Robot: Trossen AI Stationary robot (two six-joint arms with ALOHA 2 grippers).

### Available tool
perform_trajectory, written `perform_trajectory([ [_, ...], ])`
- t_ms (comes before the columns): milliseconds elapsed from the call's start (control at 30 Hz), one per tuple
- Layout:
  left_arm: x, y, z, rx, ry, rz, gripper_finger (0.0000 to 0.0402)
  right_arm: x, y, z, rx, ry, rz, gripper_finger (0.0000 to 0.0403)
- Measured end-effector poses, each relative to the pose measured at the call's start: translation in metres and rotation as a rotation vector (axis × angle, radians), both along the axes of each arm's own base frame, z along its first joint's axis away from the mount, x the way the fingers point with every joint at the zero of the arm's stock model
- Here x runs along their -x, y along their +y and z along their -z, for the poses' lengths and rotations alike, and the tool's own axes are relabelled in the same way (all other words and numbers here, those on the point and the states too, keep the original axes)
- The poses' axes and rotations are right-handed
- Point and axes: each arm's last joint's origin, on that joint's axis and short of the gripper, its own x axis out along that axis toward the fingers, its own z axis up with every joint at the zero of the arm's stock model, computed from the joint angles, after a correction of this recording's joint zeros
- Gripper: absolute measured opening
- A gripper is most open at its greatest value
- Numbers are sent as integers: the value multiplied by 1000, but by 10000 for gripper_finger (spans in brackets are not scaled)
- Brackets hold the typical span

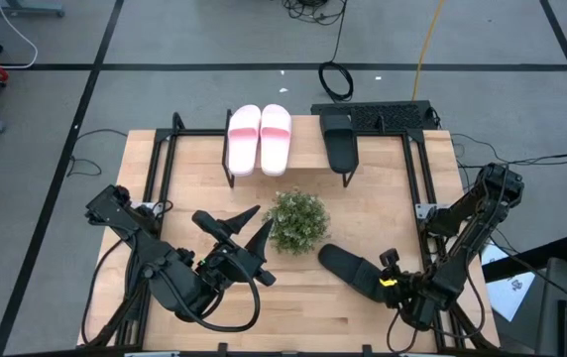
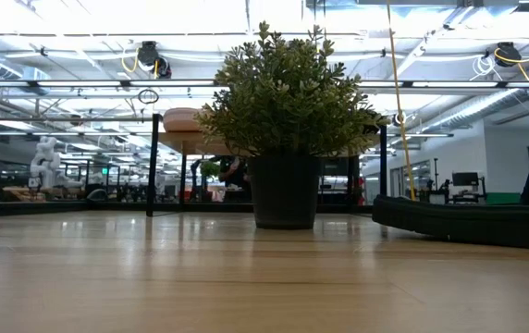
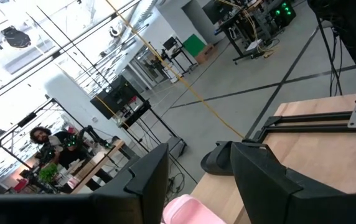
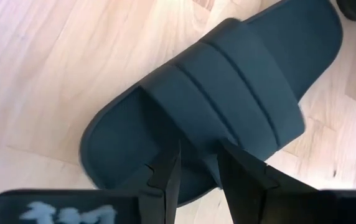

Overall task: Pick and place slides into the shelf
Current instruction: Put the black slipper on the shelf

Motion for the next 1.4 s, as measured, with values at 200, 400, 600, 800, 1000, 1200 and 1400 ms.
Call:
perform_trajectory([
  [200, 0, 0, 0, 0, 0, 0, 182, 2, 1, 0, 2, -8, -7, 95],
  [400, 0, 0, 0, 0, 0, 0, 182, 3, -3, 8, 26, -42, 1, 95],
  [600, 0, 0, 0, 0, 0, 0, 182, 5, -6, 15, 27, -52, 1, 95],
  [800, 0, 0, 0, 0, 0, 0, 182, 4, -9, 15, 81, -109, 6, 95],
  [1000, 0, 0, 0, 0, 0, 0, 182, 3, -10, 14, 104, -144, 5, 95],
  [1200, 0, 0, 0, 2, -2, 0, 182, 0, -10, 15, 112, -210, 20, 95],
  [1400, 0, 0, 0, 3, -4, 0, 182, -2, -17, 31, 69, -242, 42, 90],
])
